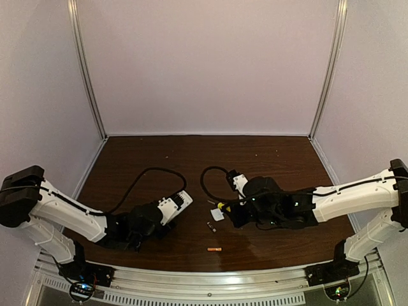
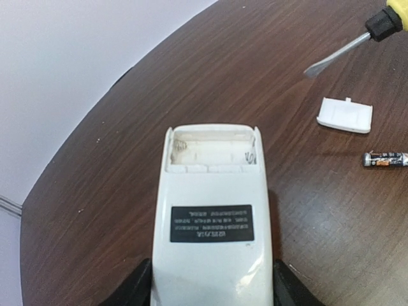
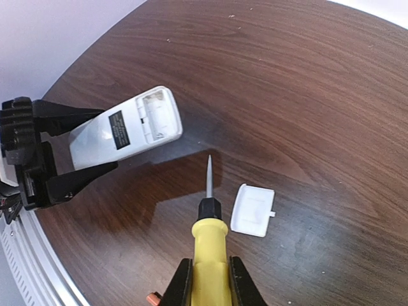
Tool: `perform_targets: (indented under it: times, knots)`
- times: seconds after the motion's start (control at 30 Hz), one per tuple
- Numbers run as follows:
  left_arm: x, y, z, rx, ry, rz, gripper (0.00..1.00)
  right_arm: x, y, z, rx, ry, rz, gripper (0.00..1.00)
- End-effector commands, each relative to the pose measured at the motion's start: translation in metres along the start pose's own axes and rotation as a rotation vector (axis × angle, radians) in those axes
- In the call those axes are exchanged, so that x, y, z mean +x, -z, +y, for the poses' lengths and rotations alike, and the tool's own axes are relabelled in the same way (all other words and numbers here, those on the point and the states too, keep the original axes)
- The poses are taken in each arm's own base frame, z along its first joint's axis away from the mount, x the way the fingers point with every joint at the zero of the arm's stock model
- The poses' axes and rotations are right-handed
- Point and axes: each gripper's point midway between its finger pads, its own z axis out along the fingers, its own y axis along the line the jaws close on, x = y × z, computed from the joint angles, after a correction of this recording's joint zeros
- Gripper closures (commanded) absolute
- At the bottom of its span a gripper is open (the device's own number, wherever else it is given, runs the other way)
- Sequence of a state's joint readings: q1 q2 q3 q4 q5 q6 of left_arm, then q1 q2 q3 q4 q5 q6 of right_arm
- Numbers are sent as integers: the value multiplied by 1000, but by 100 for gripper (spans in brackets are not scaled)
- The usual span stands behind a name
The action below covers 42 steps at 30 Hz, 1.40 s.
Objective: Unload the batteries from the remote control
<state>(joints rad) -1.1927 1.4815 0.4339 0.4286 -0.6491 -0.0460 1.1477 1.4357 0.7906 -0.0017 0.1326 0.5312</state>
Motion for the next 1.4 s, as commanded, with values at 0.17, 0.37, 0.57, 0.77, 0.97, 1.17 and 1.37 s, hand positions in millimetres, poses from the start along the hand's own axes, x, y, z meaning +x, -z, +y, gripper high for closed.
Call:
perform_targets:
  times: [0.17, 0.37, 0.57, 0.77, 0.97, 1.17, 1.37]
  knots:
    - [12, -1, 45, -147, 202, 43, 100, -12, 23, -56, 260, -17, -152, 100]
    - [28, -6, 66, -192, 325, 87, 100, -17, 35, -78, 360, -14, -231, 100]
    - [44, -9, 84, -247, 422, 123, 100, -15, 39, -93, 429, 3, -274, 100]
    - [60, -13, 98, -282, 501, 161, 100, -13, 38, -106, 512, 30, -300, 100]
    - [70, -21, 104, -301, 526, 179, 100, -16, 32, -117, 583, 68, -324, 100]
    - [77, -28, 108, -306, 535, 188, 100, -15, 17, -133, 630, 74, -318, 100]
    - [80, -37, 108, -314, 519, 202, 100, -8, 2, -153, 659, 62, -298, 100]
